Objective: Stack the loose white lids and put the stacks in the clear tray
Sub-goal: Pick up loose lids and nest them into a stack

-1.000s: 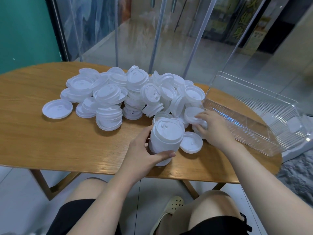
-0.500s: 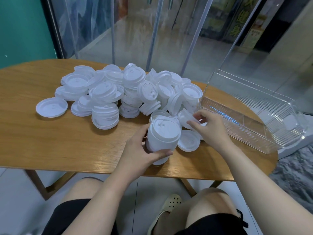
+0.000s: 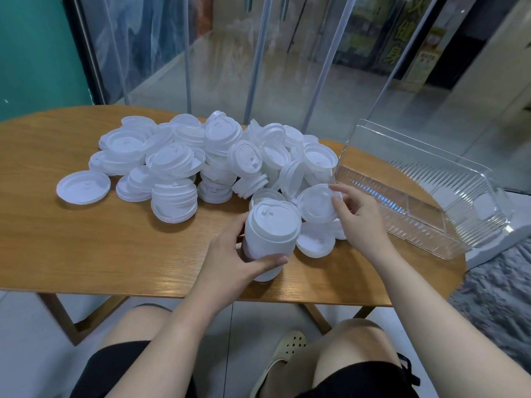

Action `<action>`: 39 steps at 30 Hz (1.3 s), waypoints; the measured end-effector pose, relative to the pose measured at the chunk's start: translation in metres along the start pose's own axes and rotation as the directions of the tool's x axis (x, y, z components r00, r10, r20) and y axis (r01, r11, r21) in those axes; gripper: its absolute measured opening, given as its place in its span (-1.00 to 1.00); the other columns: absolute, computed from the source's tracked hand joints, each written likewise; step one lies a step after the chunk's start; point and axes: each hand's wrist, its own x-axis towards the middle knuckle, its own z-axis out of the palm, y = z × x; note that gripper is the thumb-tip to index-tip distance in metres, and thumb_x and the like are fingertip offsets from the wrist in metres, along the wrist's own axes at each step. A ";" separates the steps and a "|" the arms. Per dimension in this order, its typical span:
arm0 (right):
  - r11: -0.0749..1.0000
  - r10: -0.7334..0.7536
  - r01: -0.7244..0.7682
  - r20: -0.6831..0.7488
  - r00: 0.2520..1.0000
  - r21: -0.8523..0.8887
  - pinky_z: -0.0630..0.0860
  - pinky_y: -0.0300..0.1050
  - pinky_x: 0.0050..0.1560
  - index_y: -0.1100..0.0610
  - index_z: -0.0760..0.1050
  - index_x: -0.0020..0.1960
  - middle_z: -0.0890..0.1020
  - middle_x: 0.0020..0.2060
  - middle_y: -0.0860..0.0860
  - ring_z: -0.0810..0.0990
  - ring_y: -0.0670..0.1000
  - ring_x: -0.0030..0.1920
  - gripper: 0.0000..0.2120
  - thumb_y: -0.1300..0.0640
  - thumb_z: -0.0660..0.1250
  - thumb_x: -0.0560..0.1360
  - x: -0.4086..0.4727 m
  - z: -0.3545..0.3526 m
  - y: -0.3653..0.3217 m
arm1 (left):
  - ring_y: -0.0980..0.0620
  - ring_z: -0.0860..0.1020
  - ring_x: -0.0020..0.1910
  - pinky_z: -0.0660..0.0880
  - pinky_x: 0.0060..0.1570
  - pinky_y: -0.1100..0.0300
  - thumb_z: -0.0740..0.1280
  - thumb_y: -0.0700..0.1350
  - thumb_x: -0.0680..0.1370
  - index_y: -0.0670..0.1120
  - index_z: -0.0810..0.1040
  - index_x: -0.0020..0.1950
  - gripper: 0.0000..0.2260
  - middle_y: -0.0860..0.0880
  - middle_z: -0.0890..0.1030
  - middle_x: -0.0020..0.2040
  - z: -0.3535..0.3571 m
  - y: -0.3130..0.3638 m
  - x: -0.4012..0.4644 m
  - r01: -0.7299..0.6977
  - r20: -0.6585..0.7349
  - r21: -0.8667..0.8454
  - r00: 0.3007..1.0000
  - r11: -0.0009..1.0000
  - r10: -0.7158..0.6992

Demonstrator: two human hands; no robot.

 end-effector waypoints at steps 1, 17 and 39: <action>0.999 0.011 -0.011 0.018 1.000 -0.042 0.39 -0.35 -0.22 -0.07 0.62 0.23 0.63 -0.19 -0.10 0.49 -0.18 -0.30 -0.80 0.10 0.38 0.62 -0.001 0.000 0.000 | 0.34 0.52 0.23 0.46 0.04 0.50 0.61 0.17 0.22 0.31 0.47 0.33 -0.30 0.34 0.59 0.21 0.000 0.000 0.000 0.001 0.001 -0.003 1.000 1.000 -0.001; 0.937 -0.082 0.107 0.086 0.993 -0.334 0.37 -0.17 0.25 0.09 0.48 0.42 0.48 0.32 -0.06 0.44 -0.06 0.32 -0.35 -0.01 0.62 0.41 -0.004 -0.001 -0.004 | 0.31 0.53 0.23 0.47 0.06 0.47 0.63 0.17 0.22 0.29 0.48 0.35 -0.28 0.30 0.61 0.23 0.000 -0.004 0.001 0.005 -0.011 0.001 1.000 1.000 -0.005; 0.991 -0.129 0.118 0.262 0.956 0.056 0.50 -0.30 0.20 -0.12 0.58 0.30 0.64 0.18 -0.24 0.55 -0.21 0.27 -0.35 -0.36 0.47 0.27 -0.049 0.008 -0.081 | 0.20 0.61 0.16 0.57 0.04 0.32 0.68 -0.01 0.30 0.21 0.52 0.36 -0.32 0.19 0.67 0.18 0.001 -0.003 0.002 0.025 -0.009 -0.045 1.000 0.999 -0.026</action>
